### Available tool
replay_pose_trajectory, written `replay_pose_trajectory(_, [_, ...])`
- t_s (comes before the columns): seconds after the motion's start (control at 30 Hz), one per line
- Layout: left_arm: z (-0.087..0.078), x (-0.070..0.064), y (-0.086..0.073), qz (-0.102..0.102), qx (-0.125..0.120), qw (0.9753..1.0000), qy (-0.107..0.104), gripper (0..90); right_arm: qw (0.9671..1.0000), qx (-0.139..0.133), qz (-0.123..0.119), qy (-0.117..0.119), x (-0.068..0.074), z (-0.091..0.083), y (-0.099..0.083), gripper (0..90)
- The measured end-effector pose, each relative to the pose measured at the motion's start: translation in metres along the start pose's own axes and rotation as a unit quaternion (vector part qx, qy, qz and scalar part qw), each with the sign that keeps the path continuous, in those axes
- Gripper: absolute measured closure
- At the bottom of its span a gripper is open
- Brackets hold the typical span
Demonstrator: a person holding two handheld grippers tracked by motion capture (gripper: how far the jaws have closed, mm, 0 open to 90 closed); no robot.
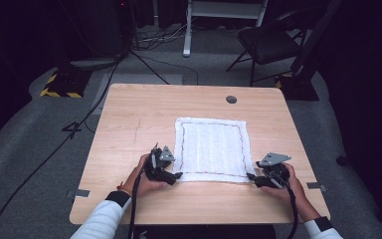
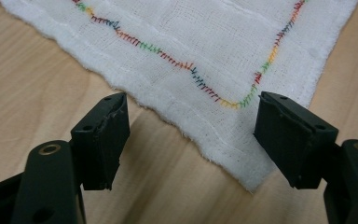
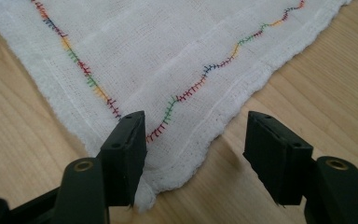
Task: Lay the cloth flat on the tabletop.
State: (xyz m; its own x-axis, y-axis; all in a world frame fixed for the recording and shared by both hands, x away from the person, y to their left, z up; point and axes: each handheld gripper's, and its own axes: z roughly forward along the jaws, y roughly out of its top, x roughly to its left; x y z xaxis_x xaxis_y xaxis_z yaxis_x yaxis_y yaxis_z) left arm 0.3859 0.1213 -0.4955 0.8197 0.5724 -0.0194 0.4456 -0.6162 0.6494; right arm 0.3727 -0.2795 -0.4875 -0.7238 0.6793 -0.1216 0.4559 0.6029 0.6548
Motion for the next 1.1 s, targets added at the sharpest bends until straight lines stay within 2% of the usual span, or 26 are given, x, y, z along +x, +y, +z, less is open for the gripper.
replay_pose_trajectory(0.17, [-0.003,-0.014,-0.006,0.007,-0.007,0.9999,-0.007,26.7,0.9999,-0.001,0.011,0.005,0.003,-0.007,-0.009,39.1])
replay_pose_trajectory(0.33, [-0.007,-0.026,-0.013,0.009,-0.013,0.9999,-0.007,26.7,1.0,-0.002,0.003,0.003,0.007,-0.012,-0.013,39.1])
replay_pose_trajectory(0.47, [-0.01,-0.031,-0.017,0.011,-0.015,0.9998,-0.008,26.6,1.0,-0.002,0.005,0.008,0.01,-0.016,-0.017,39.1])
replay_pose_trajectory(0.73, [-0.014,-0.035,-0.022,0.001,-0.015,0.9998,-0.012,25.9,0.9998,-0.002,0.011,0.016,0.012,-0.022,-0.024,38.6])
replay_pose_trajectory(0.87, [-0.019,-0.04,-0.028,-0.002,-0.014,0.9999,-0.008,25.5,1.0,-0.005,-0.002,0.001,0.015,-0.026,-0.027,38.0])
replay_pose_trajectory(0.9, [-0.021,-0.04,-0.029,-0.001,-0.011,0.9999,-0.009,23.2,1.0,-0.004,-0.004,-0.005,0.016,-0.027,-0.027,37.9])
replay_pose_trajectory(0.93, [-0.022,-0.042,-0.03,0.011,-0.004,0.9999,-0.002,23.2,1.0,-0.004,-0.004,-0.005,0.016,-0.027,-0.027,37.9])
replay_pose_trajectory(1.0, [-0.024,-0.041,-0.031,0.011,0.006,0.9999,-0.006,21.5,0.9999,0.0,-0.006,-0.011,0.016,-0.028,-0.027,37.5])
replay_pose_trajectory(1.07, [-0.028,-0.04,-0.03,0.006,0.019,0.9998,0.008,21.5,0.9998,0.002,-0.01,-0.016,0.016,-0.029,-0.026,37.5])
replay_pose_trajectory(1.1, [-0.031,-0.039,-0.03,0.003,0.013,0.9998,0.014,22.1,0.9997,0.001,-0.012,-0.019,0.017,-0.03,-0.025,37.4])
